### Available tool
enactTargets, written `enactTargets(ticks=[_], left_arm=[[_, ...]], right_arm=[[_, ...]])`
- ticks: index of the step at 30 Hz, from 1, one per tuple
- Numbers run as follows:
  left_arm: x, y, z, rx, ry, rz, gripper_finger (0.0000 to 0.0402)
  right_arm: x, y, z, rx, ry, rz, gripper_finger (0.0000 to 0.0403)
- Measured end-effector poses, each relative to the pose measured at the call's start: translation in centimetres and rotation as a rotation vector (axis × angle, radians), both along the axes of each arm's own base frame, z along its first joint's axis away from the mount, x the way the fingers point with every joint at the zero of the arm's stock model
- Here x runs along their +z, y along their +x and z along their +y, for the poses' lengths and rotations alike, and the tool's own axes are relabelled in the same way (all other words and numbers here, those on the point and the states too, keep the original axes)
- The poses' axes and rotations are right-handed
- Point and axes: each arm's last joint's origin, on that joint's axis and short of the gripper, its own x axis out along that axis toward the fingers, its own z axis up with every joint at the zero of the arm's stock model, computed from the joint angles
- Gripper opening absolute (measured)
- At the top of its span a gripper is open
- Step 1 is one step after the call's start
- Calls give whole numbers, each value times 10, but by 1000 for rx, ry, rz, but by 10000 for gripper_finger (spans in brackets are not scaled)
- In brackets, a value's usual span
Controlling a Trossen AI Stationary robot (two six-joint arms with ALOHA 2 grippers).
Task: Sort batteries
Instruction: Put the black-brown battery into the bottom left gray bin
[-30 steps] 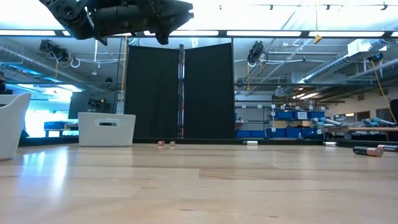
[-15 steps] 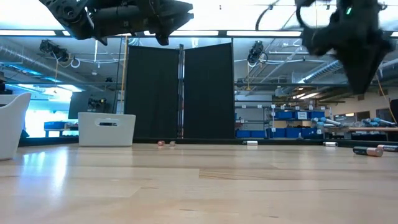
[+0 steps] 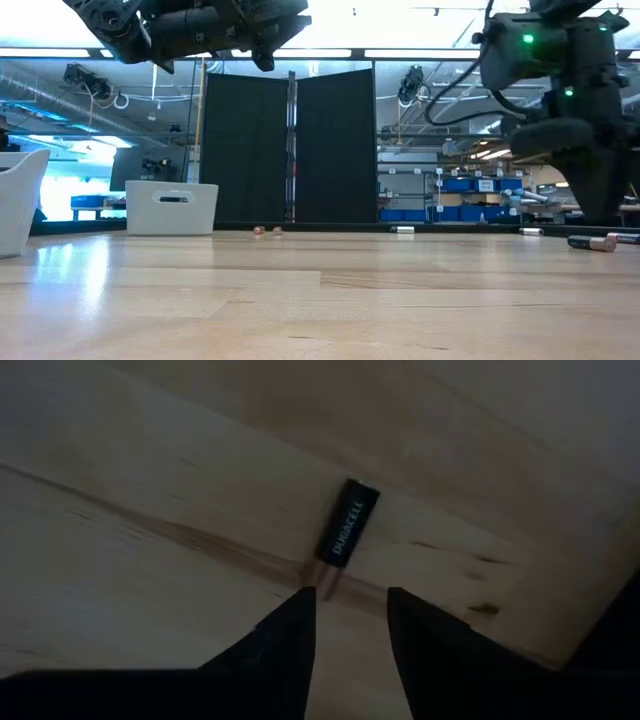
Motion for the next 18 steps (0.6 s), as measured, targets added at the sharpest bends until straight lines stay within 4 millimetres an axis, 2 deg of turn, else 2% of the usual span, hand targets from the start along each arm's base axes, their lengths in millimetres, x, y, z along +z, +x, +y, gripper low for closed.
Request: enactTargets(ticks=[12,15,18], left_arm=[[-1,0,-4,-60,-20,3,163],[-8,-3,-10,-76,-18,-9,163],[-20,-14,-19,-101,-34,-81,163]], right_arm=[[-32,-9,6,-35,18,-83,143],[-34,-10,6,-18,-4,-94,134],[-34,-8,8,34,-26,-108,106]])
